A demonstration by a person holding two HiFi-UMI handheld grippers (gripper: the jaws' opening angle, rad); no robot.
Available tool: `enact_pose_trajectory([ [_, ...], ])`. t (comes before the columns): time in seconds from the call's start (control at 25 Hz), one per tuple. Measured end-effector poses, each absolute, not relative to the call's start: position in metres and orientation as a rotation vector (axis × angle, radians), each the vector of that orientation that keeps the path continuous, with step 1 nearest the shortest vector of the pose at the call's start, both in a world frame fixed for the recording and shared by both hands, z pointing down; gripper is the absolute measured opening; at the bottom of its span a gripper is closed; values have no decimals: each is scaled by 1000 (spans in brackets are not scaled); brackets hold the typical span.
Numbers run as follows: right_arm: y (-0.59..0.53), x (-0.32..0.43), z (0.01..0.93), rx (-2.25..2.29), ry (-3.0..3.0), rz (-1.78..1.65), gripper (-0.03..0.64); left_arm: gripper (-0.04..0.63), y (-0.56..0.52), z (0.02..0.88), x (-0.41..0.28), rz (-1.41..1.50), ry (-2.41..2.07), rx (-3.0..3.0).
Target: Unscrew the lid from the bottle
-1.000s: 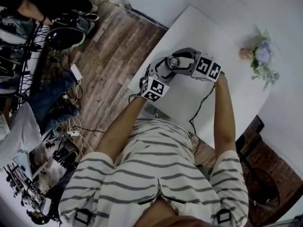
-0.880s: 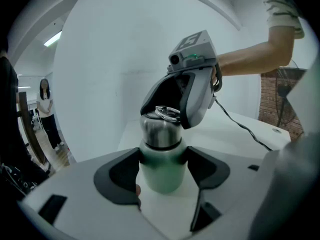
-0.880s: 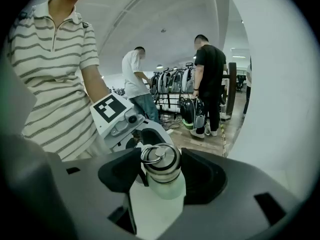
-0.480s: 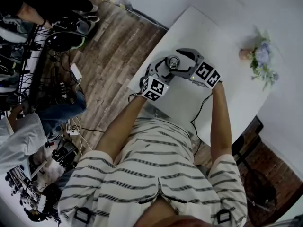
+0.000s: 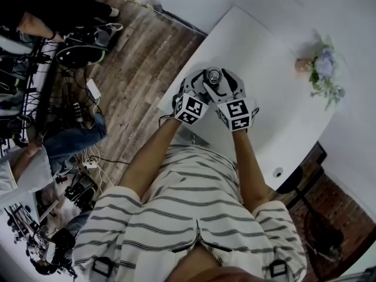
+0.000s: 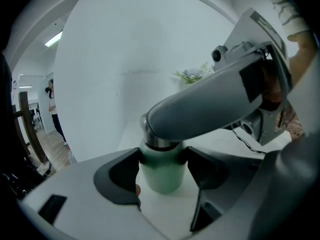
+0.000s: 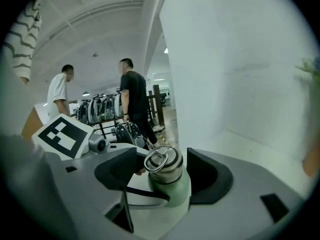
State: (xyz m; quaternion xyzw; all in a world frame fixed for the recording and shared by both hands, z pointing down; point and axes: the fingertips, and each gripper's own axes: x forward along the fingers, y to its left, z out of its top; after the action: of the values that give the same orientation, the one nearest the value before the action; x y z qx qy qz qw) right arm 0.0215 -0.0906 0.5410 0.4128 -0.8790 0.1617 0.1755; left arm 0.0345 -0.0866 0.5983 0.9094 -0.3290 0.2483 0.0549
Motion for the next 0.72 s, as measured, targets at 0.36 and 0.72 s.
enact_pose_trajectory([
  [0.36, -90, 22, 544, 1316, -2441, 401, 249, 299, -83, 597, 34, 754, -999, 2760],
  [0.72, -91, 22, 544, 1227, -2470, 360, 247, 299, -85, 598, 34, 754, -999, 2760],
])
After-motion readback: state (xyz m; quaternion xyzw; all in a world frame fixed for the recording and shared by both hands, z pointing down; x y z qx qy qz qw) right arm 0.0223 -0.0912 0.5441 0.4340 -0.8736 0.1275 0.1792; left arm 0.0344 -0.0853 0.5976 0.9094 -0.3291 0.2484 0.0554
